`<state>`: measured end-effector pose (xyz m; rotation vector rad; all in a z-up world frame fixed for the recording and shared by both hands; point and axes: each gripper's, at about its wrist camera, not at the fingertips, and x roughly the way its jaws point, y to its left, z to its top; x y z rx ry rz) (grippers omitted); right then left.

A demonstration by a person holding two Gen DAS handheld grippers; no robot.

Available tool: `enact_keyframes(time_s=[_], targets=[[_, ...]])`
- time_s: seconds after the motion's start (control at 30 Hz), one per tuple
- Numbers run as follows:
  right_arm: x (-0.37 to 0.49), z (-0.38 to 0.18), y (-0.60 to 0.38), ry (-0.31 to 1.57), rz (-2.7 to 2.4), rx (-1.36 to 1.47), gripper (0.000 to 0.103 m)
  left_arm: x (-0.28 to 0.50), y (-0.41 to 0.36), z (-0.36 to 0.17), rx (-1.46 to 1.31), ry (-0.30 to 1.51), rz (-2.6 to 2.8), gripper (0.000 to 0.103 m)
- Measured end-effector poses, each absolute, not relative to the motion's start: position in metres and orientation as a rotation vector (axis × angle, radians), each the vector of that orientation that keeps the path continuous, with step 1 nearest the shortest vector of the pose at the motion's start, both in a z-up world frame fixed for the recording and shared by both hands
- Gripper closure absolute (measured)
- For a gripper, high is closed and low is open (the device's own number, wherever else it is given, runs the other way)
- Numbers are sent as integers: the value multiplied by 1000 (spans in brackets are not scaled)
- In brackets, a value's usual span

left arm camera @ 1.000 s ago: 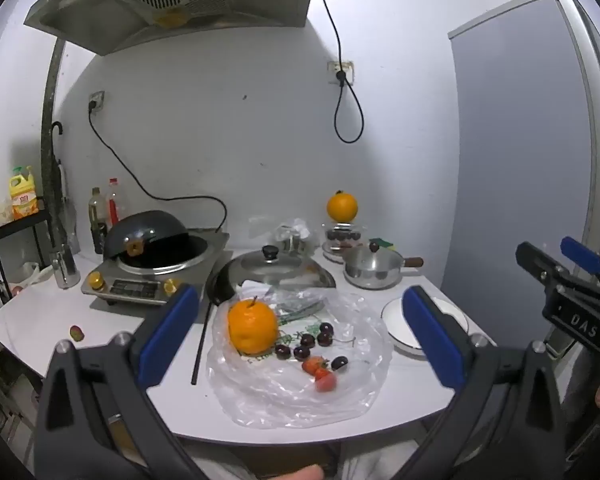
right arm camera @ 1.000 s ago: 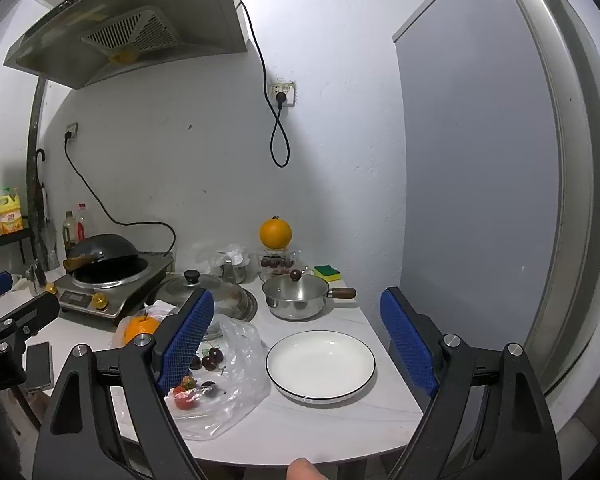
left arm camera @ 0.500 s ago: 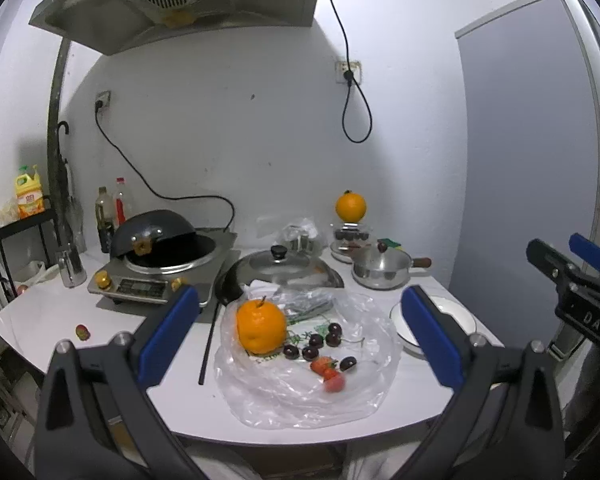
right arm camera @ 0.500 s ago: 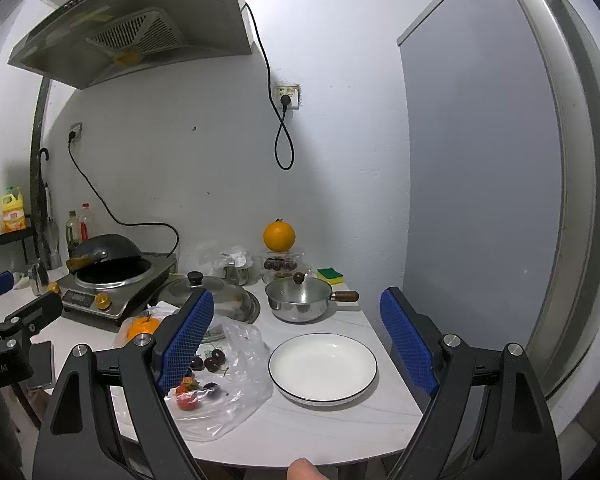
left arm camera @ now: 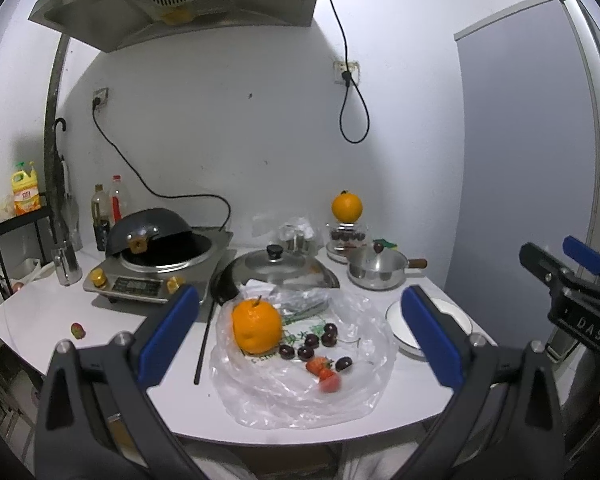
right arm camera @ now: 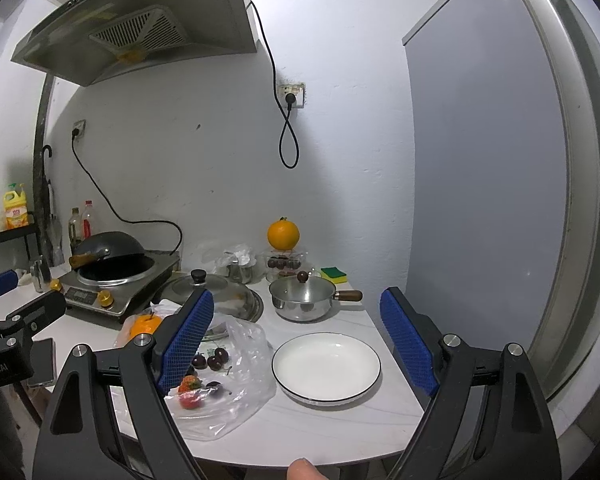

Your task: Organize fruits

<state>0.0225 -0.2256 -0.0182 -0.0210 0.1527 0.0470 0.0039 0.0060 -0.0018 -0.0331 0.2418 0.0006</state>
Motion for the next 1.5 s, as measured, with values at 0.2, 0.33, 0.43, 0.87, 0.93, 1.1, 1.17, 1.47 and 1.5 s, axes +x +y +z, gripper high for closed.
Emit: enact_keyframes(time_s=[0.2,0.33,0.43,0.87,0.93,1.1,1.17,1.47,1.5], targets=[[23,-19,-226,156,50,-19,15,4,5,-1,-25,237,12,1],[23,-19,-226,157,50,-19,15,3,7,-1,-26,237,9,1],[23,-20,-225,158,51,-20,15,4,6,-2,-25,237,10,1],[23,-25,-224,167,56,-22,15,4,4,-2,-27,236,9,1],[23,-25,-224,167,57,-22,15,4,4,-2,-27,236,9,1],[24,-24,-221,170,60,-24,15,4,4,-2,-29,231,5,1],[25,-25,-221,173,62,-24,15,5,4,-2,-32,230,3,1],[26,-25,-219,178,66,-25,15,5,3,-2,-35,228,3,1],[26,-25,-219,179,67,-26,15,6,4,-3,-35,228,2,1]])
